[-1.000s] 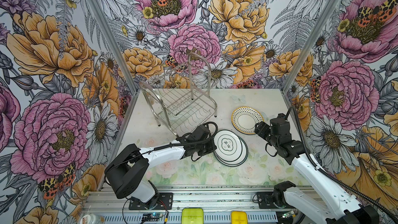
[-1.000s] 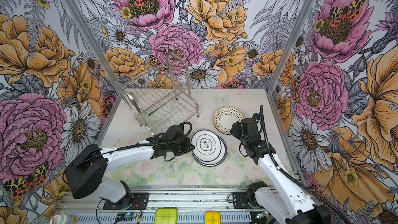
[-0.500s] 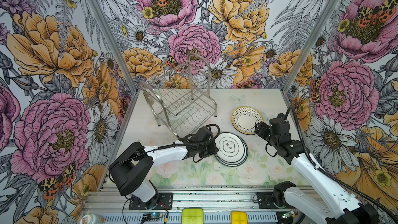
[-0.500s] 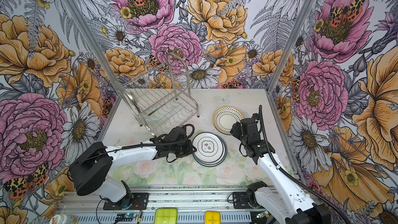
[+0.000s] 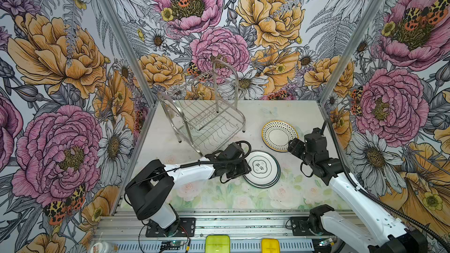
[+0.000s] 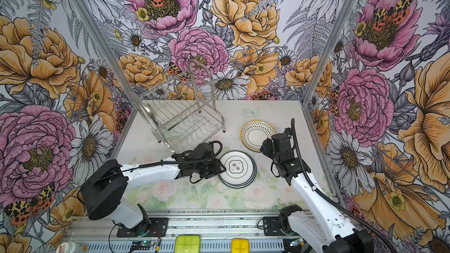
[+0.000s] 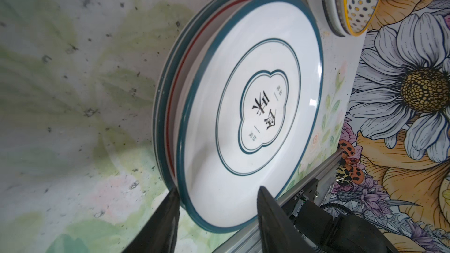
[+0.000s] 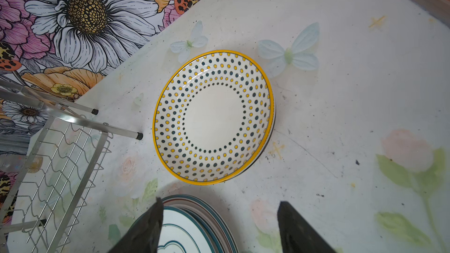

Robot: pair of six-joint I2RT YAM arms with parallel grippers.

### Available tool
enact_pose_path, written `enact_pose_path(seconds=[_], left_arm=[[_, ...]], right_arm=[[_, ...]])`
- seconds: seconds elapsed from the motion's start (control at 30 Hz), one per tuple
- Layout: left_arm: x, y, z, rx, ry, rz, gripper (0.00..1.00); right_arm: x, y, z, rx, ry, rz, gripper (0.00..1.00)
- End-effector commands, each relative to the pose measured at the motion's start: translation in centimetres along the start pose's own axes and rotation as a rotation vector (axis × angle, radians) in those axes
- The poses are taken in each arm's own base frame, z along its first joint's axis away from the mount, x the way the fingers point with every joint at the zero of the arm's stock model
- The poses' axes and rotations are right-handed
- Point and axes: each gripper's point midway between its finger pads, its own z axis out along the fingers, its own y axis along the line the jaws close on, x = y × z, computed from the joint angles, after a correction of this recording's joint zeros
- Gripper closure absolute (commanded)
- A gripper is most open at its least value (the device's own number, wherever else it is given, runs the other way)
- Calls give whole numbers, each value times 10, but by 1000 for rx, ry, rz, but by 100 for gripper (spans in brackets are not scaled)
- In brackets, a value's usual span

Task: Unload the plates from the dish rack
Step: Place the plate among the plates, then reset both arms

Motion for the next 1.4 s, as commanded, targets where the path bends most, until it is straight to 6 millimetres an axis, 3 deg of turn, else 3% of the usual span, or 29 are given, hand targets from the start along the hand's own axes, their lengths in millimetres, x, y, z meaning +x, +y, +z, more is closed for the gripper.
enact_pose_path(seconds=[0.0,0.37,0.6,0.7,0.73,0.77,0.87,1.0,1.1,1.23,1.37], left_arm=[[-2,-1,-2,-42,-15,31,46],[1,-1,-5,-200,-26,157,42],[-9,16,-35,-310,-95,176,39],[-22,20,-59,-345,-179,207,36],[-29,19,-70,-346,-213,221,31],[-35,18,-80,-343,-240,243,22],[-63,17,-118,-373,-378,290,1],[-86,16,-172,-357,-547,297,1],[-90,17,-216,-316,-673,280,1],[-87,50,-250,-297,-721,168,1],[-79,97,-260,-381,-680,65,1]], right_arm=[[-11,2,-3,5,-28,-25,24],[-18,4,-6,14,-47,-73,24],[-26,10,-10,2,-63,-100,10],[-38,13,-16,5,-99,-126,9],[-44,15,-20,7,-120,-142,8],[-51,18,-24,8,-142,-163,1],[-80,24,-38,42,-232,-221,1],[-122,10,-58,211,-381,-218,1],[-146,-3,-70,346,-470,-198,1],[-165,-7,-76,448,-520,-199,0],[-171,-6,-72,476,-527,-201,1]])
